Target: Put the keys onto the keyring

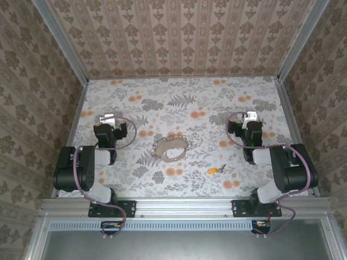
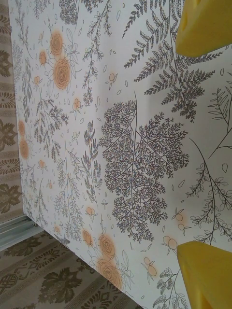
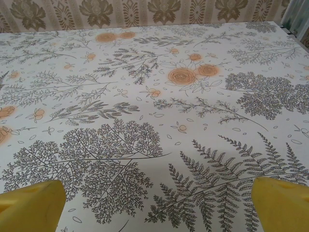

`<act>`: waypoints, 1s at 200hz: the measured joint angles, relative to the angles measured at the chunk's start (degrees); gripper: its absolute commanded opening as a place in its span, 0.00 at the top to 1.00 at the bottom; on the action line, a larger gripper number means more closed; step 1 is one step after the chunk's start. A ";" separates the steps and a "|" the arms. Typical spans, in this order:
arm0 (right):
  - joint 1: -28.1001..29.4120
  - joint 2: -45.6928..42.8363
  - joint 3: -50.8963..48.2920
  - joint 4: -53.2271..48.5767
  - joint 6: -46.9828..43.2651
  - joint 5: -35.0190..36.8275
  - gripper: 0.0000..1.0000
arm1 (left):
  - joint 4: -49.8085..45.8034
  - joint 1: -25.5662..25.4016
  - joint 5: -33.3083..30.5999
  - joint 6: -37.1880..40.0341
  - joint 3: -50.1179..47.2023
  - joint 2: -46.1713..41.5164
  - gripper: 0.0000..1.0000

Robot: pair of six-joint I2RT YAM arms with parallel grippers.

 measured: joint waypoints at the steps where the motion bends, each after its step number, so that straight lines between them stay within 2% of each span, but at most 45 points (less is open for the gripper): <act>1: 0.00 0.00 0.00 0.00 0.00 0.00 0.00 | 0.00 0.00 0.00 0.00 0.00 0.00 0.00; 157: -0.24 0.00 0.02 -0.02 0.00 -0.24 0.00 | 0.00 -0.09 0.02 0.04 0.00 0.00 0.00; 200: -0.63 0.00 0.39 -0.11 0.00 -1.14 0.00 | -1.03 -1.07 2.19 1.36 0.35 0.00 0.00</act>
